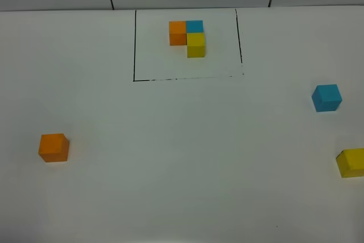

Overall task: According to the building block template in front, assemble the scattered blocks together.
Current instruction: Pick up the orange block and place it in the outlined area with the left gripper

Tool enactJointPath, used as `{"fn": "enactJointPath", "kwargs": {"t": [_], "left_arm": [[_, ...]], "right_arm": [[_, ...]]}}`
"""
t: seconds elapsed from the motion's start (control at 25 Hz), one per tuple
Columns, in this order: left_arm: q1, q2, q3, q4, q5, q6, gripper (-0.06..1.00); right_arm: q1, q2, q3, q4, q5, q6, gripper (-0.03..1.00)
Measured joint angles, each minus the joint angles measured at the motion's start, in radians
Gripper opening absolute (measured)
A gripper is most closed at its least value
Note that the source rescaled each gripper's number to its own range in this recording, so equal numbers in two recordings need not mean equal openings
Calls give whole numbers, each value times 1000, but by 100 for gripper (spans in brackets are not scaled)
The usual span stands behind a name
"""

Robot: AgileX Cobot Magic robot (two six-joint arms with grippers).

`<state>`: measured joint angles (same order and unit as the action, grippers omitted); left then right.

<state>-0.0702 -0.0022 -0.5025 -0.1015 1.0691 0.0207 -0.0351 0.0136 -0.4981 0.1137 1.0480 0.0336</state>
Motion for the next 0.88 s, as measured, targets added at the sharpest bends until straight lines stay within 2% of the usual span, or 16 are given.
{"fn": "enactJointPath", "kwargs": {"t": [0.88], "left_arm": [[0, 0, 0, 0, 0, 0, 68]], "right_arm": [[0, 0, 0, 0, 0, 0, 17]]}}
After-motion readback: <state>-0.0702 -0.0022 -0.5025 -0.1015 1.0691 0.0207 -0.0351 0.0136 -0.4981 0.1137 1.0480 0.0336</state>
